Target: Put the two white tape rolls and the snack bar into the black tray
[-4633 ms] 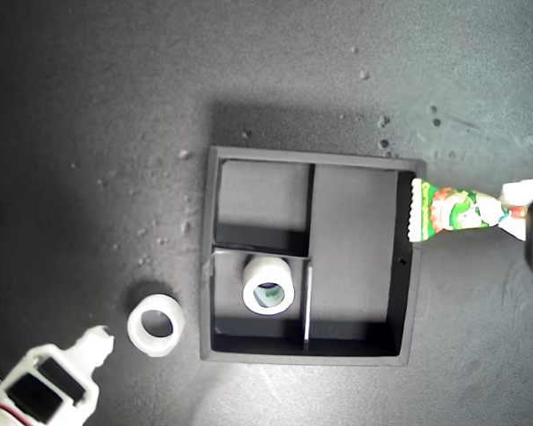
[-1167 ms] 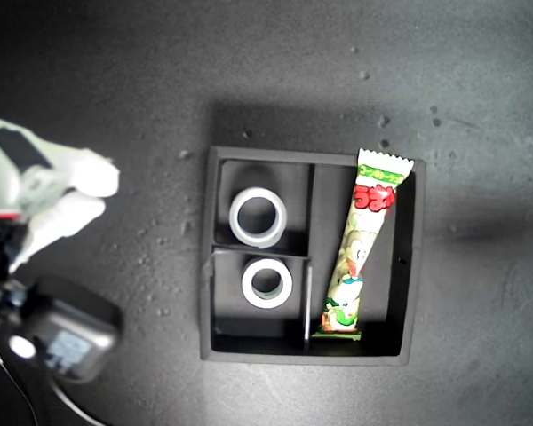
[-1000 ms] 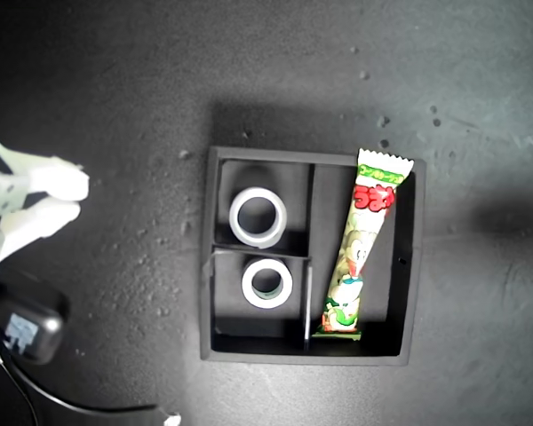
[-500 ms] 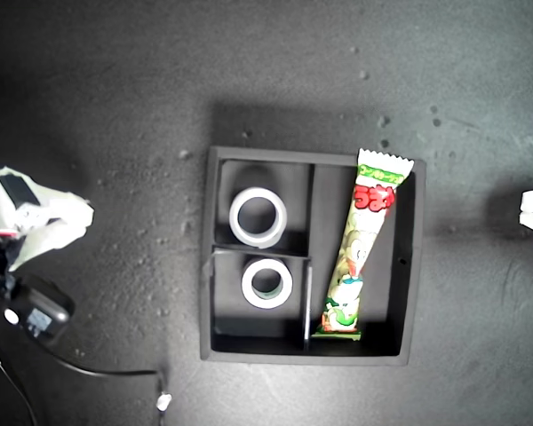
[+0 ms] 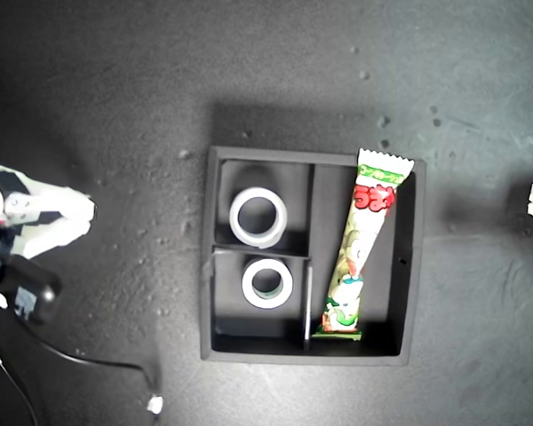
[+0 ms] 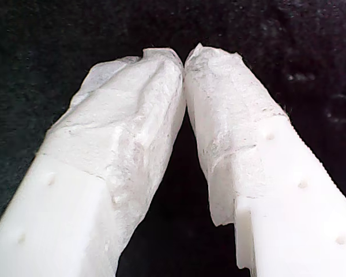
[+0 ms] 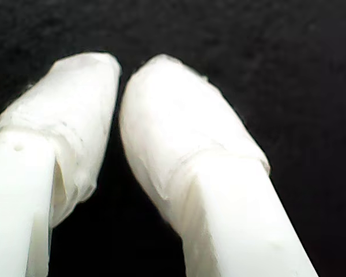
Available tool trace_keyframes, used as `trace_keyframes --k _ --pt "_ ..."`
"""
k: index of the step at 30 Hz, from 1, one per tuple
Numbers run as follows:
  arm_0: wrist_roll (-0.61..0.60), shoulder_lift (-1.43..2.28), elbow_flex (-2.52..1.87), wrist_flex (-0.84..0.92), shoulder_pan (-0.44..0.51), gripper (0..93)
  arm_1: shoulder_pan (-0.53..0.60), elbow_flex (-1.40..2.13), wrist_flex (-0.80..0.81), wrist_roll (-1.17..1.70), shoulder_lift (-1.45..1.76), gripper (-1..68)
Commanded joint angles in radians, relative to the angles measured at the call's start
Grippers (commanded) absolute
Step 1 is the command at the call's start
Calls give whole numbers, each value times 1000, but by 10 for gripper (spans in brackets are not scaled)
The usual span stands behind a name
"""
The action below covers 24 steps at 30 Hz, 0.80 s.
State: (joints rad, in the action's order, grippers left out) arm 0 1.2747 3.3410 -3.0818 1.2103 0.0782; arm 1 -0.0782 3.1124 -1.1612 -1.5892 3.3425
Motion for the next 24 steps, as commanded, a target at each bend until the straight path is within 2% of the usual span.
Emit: trace_keyframes --k 1,2,6,9,14,18,24 --pt "69 46 -57 86 -15 0 9 12 -126 69 0 -5" --pt "103 46 -57 114 -6 0 28 12 -173 66 0 -5" --pt "209 46 -57 160 31 2 87 12 -181 20 -6 -1" --pt "253 46 -57 184 40 2 97 12 -181 23 -5 70" --pt "133 44 -57 184 57 2 77 12 -181 287 -5 70" --pt "78 44 -57 184 57 2 86 12 -179 311 6 70" --pt "81 44 -57 184 57 2 87 12 -179 311 6 70"
